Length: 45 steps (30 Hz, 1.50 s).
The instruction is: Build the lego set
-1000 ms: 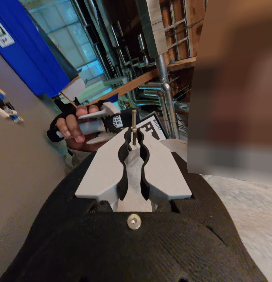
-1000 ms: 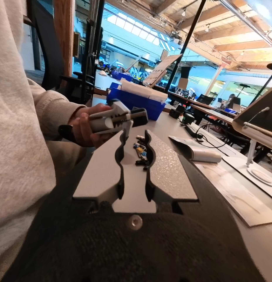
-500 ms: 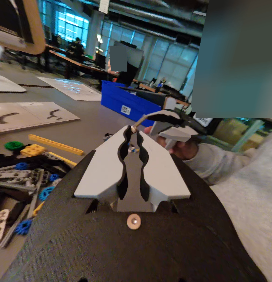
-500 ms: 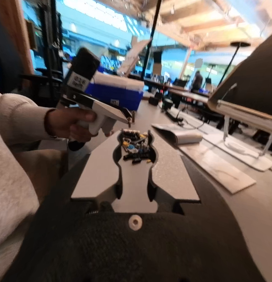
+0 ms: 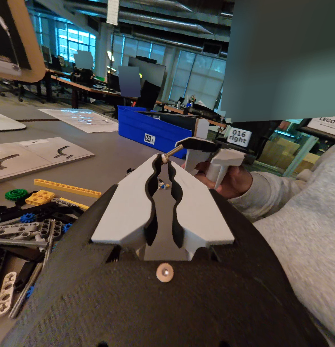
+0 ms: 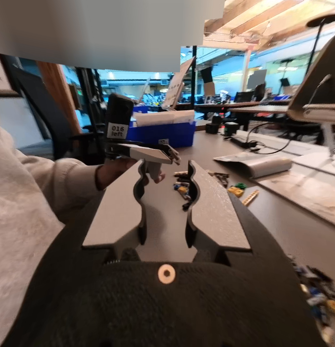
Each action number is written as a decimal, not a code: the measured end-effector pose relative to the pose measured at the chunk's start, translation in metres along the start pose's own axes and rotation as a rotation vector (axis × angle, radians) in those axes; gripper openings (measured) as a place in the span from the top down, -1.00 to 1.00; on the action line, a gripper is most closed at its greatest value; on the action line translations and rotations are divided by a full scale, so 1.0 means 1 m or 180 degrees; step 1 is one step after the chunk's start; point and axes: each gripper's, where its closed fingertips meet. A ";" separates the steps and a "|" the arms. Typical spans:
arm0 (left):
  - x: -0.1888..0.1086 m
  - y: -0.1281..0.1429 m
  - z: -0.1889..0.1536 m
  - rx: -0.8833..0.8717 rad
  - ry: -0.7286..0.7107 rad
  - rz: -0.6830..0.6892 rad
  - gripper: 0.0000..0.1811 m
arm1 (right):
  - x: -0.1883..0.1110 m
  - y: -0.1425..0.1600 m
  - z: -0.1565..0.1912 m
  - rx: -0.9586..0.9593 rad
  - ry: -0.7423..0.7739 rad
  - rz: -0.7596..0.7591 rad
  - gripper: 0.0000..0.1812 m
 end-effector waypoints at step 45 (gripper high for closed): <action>-0.003 0.003 -0.053 0.0514 0.0865 -0.0044 0.95 | -0.007 -0.007 0.031 0.1405 -0.1153 -0.0186 0.95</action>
Point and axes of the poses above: each gripper's, where its closed fingertips meet, x out along the fingers, y out of its underside, z = x × y across the jaws, and after that the axes turned 2 degrees about -z, right-handed
